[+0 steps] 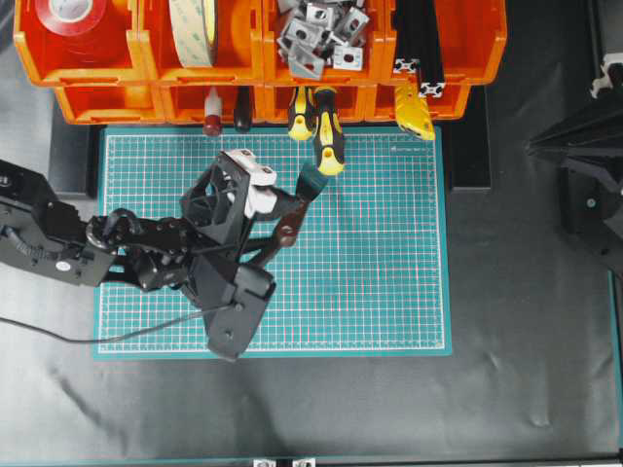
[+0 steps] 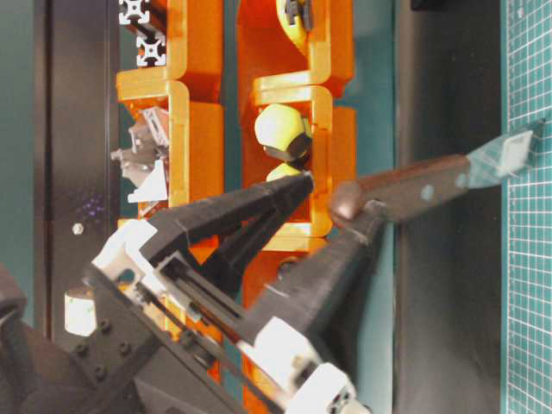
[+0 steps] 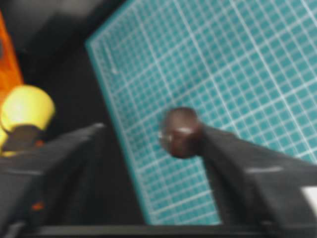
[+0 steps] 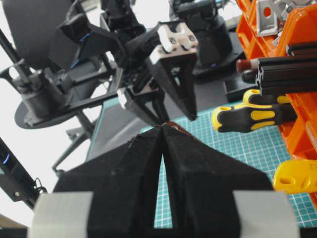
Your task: Pick scraper from container rack with left arm.
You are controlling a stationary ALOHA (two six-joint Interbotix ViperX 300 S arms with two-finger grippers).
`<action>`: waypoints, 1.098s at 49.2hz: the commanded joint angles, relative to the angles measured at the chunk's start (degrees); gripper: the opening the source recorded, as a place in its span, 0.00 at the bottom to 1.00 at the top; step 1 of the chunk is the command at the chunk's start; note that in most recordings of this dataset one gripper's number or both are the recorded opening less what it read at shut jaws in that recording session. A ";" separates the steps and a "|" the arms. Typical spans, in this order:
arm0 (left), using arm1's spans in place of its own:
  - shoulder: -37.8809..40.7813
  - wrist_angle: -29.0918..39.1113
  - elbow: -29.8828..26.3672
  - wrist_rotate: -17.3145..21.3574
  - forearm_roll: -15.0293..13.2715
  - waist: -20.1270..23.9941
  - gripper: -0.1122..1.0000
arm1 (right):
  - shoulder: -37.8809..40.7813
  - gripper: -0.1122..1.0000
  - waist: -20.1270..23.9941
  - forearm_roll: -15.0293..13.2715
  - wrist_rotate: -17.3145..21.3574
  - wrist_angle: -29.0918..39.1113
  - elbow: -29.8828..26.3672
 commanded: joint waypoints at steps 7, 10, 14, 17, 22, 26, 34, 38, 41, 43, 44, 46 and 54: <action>-0.88 -0.97 1.32 -10.90 0.18 0.26 0.92 | 0.62 0.11 0.00 0.09 -0.09 0.09 -1.58; -1.05 -0.79 2.29 -13.89 0.26 -0.18 0.92 | 0.62 0.11 -0.09 0.00 -0.18 0.09 -1.58; -2.20 -0.09 4.39 -17.75 0.09 -1.49 0.92 | 0.53 0.11 -0.53 -0.18 -0.26 0.09 -1.58; -3.34 0.70 6.06 -21.36 -0.44 -2.81 0.92 | 0.53 0.11 -0.79 -0.18 -0.26 0.09 -1.58; -4.66 1.32 8.09 -29.44 -0.70 -5.54 0.92 | 0.53 0.11 -0.88 -0.18 -0.26 0.26 -1.49; -5.01 1.49 9.49 -36.39 -0.70 -7.29 0.92 | 0.62 0.11 -0.88 -0.18 -0.26 0.79 -1.49; -6.50 1.49 12.39 -46.14 -0.70 -8.17 0.92 | 0.88 0.11 -0.88 -0.18 -0.35 1.23 -1.23; -8.09 1.23 13.10 -48.52 -0.79 -8.17 0.92 | 0.53 0.11 -0.88 -0.26 -0.44 1.23 -1.41; -9.49 1.23 13.45 -50.19 -0.70 -8.17 0.92 | 0.35 0.11 -0.88 -0.26 -0.44 1.32 -1.49; -10.63 1.23 13.97 -51.50 -0.70 -8.17 0.91 | 0.26 0.11 -0.88 -0.26 -0.35 1.23 -1.49; -11.34 1.23 14.33 -52.21 -0.70 -8.17 0.91 | 0.26 0.11 -0.88 -0.26 -0.35 1.23 -1.49; -13.01 1.23 15.21 -53.53 -0.70 -8.17 0.91 | 0.18 0.11 -0.88 -0.26 -0.35 1.23 -1.58; -22.24 0.97 19.95 -58.62 -0.70 -8.44 0.91 | -0.44 0.11 -0.88 -0.26 -0.44 0.79 -1.76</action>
